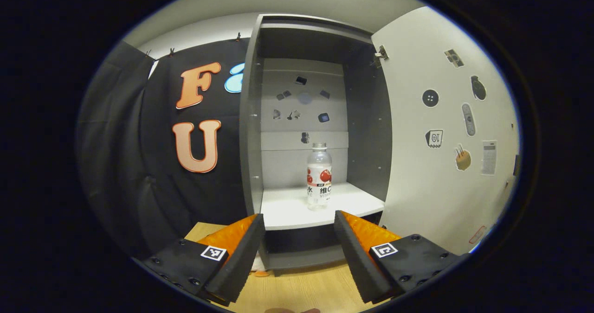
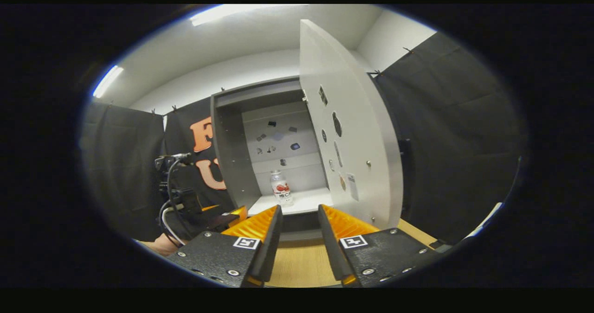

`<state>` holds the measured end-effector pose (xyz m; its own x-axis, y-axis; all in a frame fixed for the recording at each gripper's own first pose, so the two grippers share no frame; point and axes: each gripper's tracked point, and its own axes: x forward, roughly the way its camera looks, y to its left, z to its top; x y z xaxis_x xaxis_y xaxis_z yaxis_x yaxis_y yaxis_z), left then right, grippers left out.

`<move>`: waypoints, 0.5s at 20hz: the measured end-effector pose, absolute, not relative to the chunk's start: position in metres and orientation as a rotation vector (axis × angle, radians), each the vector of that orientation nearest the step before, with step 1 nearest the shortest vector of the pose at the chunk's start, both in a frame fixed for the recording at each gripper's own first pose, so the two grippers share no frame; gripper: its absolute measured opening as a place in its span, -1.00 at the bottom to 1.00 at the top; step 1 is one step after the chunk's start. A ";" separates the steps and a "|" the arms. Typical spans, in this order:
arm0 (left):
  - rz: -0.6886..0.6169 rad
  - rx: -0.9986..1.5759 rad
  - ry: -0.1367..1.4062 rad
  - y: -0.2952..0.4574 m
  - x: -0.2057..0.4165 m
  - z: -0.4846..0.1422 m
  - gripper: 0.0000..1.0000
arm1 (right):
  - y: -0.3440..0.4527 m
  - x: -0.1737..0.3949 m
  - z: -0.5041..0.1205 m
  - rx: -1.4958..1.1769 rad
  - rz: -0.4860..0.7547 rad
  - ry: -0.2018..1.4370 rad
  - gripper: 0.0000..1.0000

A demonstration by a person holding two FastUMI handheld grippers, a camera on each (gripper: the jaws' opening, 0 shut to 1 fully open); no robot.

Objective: Open the cabinet door with the right hand, grasp the bottle in the cabinet with the left hand and place it on the coaster, then close the cabinet door with the right hand.

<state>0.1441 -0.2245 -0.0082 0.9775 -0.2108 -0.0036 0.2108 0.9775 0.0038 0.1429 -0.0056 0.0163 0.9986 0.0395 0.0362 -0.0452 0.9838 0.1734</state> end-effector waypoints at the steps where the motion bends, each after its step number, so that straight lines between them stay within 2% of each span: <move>1: -0.225 0.004 -0.001 -0.230 0.160 -0.006 1.00 | -0.005 0.150 0.013 0.172 0.028 -0.023 0.04; 2: -0.235 0.004 -0.006 -0.235 0.174 -0.005 0.90 | -0.003 0.158 0.012 0.170 0.016 -0.017 0.06; 4: -0.252 0.001 -0.014 -0.246 0.200 -0.002 0.90 | 0.000 0.170 0.008 0.164 -0.006 -0.004 0.22; 5: -0.264 -0.002 -0.009 -0.250 0.210 -0.004 1.00 | 0.002 0.175 0.007 0.158 -0.014 0.003 0.13; 10: -0.309 -0.015 -0.012 -0.270 0.253 -0.009 0.95 | 0.007 0.199 0.001 0.129 -0.053 0.029 0.13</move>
<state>0.2525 -0.2696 -0.0089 0.9525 -0.3041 0.0142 0.3043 0.9525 -0.0125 0.1994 0.0075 0.0006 0.9982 -0.0510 -0.0322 0.0547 0.9903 0.1277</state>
